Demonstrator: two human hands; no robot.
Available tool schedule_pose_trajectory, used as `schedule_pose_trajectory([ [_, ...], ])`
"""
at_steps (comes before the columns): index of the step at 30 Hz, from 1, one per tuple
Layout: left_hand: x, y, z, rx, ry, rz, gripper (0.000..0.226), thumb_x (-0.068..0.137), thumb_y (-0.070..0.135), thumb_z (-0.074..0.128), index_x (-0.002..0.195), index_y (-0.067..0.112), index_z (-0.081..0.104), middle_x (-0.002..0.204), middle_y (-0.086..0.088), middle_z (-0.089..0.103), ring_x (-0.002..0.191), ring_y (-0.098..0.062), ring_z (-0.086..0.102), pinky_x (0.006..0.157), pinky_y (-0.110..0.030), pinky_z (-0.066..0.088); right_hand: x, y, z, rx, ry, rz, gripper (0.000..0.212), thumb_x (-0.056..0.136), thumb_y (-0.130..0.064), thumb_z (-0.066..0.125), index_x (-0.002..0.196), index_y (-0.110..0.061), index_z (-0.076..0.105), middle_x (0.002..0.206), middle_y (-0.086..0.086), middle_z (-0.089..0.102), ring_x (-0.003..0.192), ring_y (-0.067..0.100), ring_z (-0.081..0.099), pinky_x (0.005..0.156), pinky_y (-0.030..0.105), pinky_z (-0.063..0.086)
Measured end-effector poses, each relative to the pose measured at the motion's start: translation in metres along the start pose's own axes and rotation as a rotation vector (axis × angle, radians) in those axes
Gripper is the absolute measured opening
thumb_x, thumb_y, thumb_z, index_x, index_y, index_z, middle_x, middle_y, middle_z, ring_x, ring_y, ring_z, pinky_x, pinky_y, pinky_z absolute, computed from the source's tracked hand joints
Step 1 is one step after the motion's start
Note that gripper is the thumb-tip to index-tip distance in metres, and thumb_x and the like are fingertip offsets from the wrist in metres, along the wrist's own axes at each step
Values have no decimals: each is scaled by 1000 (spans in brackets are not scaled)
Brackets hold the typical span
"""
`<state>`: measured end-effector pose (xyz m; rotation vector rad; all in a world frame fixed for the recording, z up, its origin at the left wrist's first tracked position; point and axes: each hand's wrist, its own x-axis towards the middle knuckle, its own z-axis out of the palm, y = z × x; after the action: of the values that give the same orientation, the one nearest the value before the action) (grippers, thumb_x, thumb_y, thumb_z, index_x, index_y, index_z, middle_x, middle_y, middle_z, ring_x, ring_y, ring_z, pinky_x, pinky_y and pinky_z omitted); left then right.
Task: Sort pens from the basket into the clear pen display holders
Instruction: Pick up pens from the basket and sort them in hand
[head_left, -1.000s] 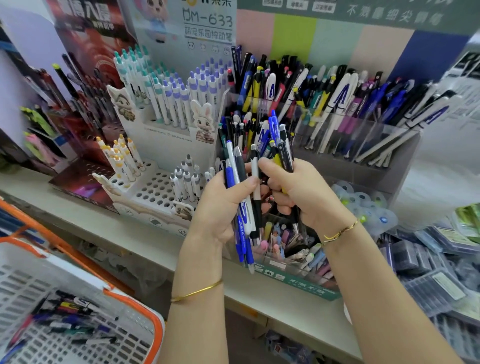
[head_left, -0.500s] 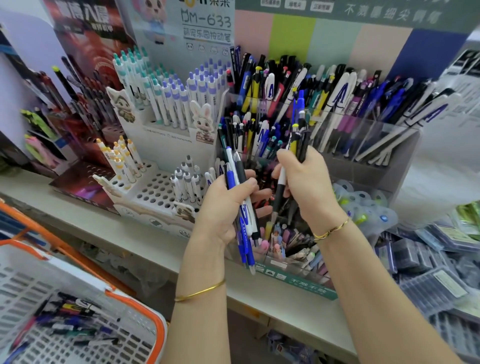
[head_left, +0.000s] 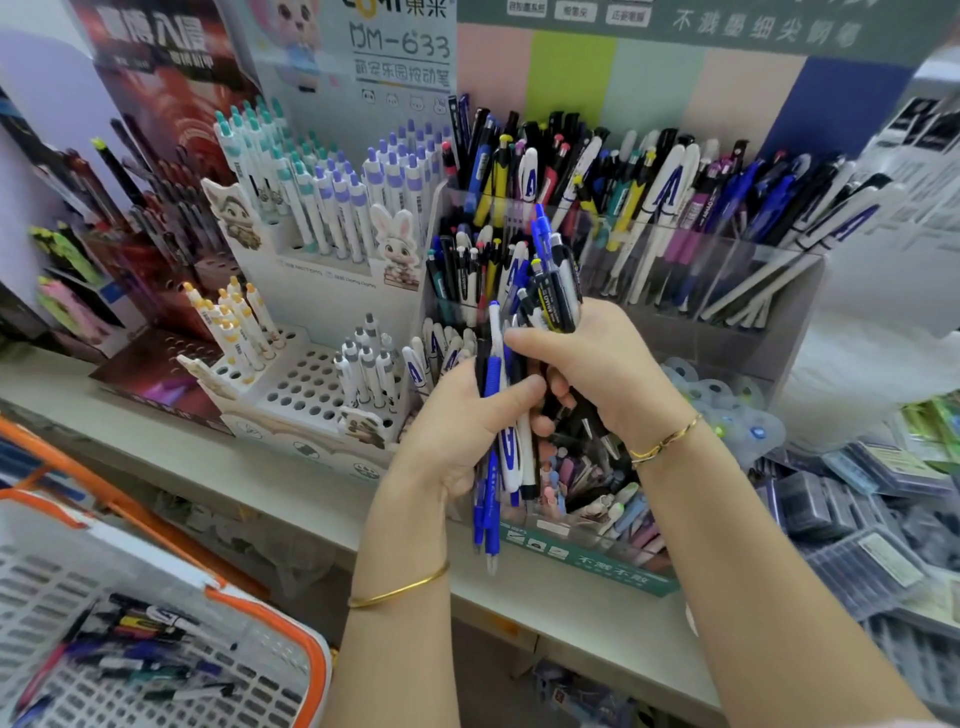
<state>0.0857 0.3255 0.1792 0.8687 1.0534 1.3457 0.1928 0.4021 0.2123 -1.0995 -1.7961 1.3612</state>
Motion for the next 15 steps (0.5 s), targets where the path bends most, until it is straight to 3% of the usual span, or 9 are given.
schedule_pose_trajectory([
  [5, 4, 1, -2, -199, 98, -54, 10, 98, 8, 48, 106, 3, 52, 82, -11, 70, 75, -21, 72, 63, -36, 61, 3, 0, -1, 146, 259, -41, 21, 88, -10, 61, 70, -9, 50, 41, -4, 46, 33, 13, 43, 37, 23, 38],
  [8, 5, -3, -9, -347, 145, -131, 1, 99, 9, 48, 98, 8, 49, 86, -13, 73, 84, -31, 73, 64, -41, 61, 6, -1, -6, 257, 424, -98, 12, 90, -10, 59, 84, -5, 51, 40, -4, 52, 38, 20, 52, 39, 24, 37],
  [11, 4, -3, -11, -432, 185, -170, 14, 99, 12, 47, 112, 6, 51, 95, -16, 72, 80, -30, 73, 55, -33, 59, 3, -3, -8, 353, 450, -141, 11, 91, -7, 56, 86, -5, 47, 48, -2, 58, 45, 21, 64, 36, 22, 36],
  [15, 6, -1, -14, -530, 307, -114, 8, 96, 11, 53, 89, 7, 55, 86, -16, 71, 72, -24, 73, 45, -22, 51, -3, -1, -7, 403, 427, -134, 9, 92, -4, 54, 92, -6, 45, 66, 16, 63, 47, 19, 65, 35, 22, 37],
])
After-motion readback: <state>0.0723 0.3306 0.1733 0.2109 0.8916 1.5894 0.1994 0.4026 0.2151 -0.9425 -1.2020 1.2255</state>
